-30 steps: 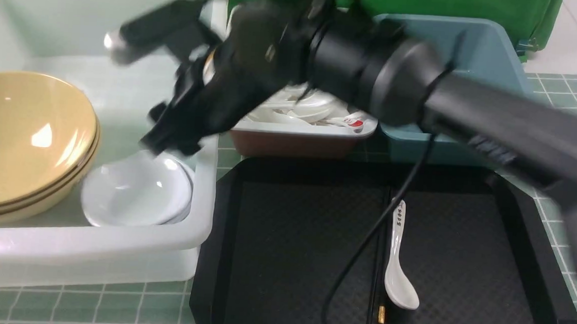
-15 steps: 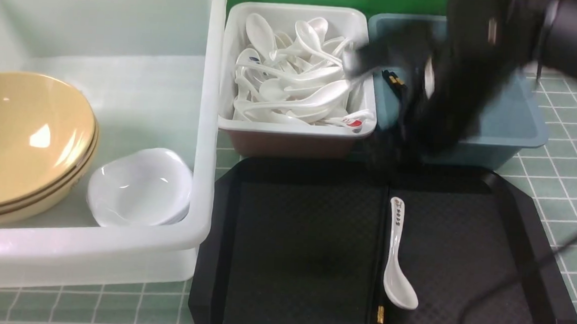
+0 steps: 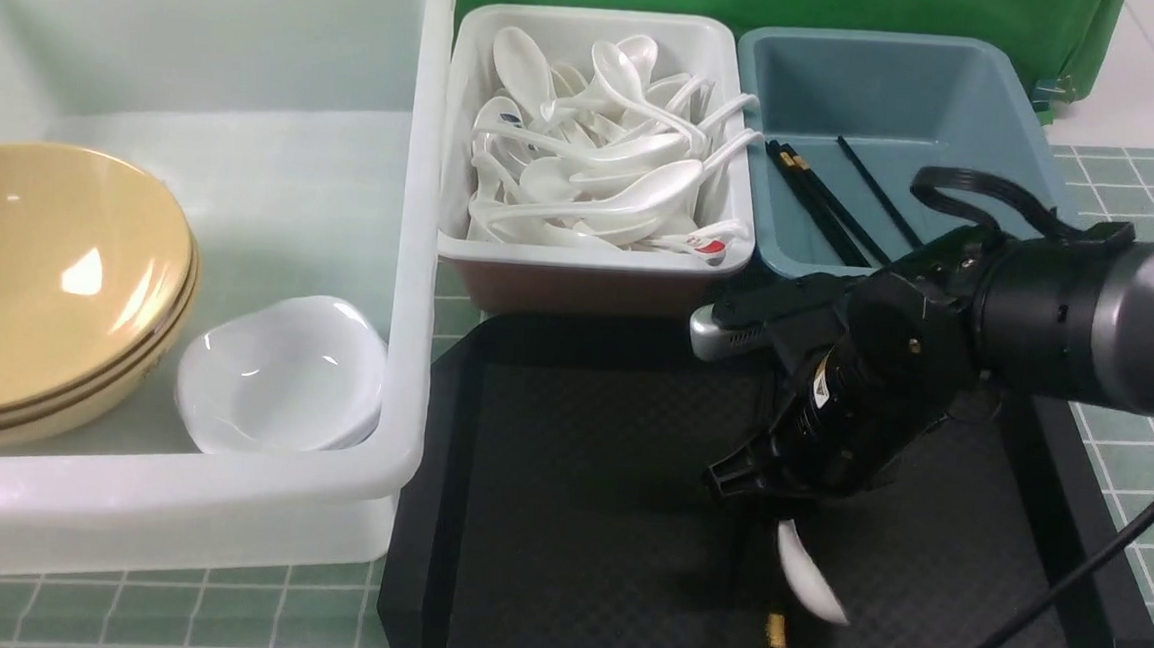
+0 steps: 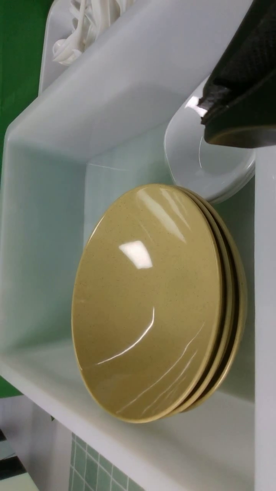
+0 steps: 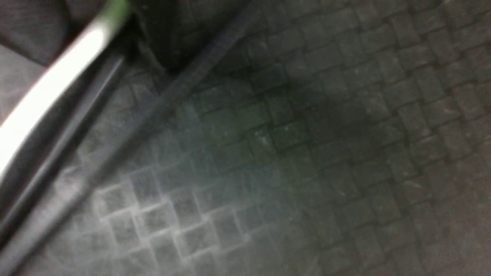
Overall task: On blue table put chopsticks spoon bowls plates into blue grey white boxes.
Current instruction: 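Reach down and grasp the white spoon resting in the bowl with the right gripper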
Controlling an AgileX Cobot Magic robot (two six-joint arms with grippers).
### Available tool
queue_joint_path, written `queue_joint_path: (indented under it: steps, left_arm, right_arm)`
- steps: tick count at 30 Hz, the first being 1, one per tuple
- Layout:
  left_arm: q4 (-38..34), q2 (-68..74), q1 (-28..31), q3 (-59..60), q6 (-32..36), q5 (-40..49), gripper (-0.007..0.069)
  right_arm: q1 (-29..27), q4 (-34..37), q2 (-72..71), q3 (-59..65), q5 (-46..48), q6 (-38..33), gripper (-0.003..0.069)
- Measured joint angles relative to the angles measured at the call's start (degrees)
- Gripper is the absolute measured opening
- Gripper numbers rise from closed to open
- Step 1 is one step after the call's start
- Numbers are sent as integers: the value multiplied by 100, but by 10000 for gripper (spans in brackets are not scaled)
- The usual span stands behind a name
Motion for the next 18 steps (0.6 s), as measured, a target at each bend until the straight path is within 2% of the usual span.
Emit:
queue_joint_path:
  steps: [7,9,13,18]
  left_arm:
    - [0,0,0,0,0,0,1]
    - [0,0,0,0,0,0,1]
    - [0,0,0,0,0,0,1]
    - [0,0,0,0,0,0,1]
  right_arm:
    - [-60,-31,3,-11,99,-116,139]
    - [-60,-31,-19,-18,206,-218,110]
    - [-66,-25,-324,6,530,-367,89]
    - [-66,-25,-999,6,442,-463,89]
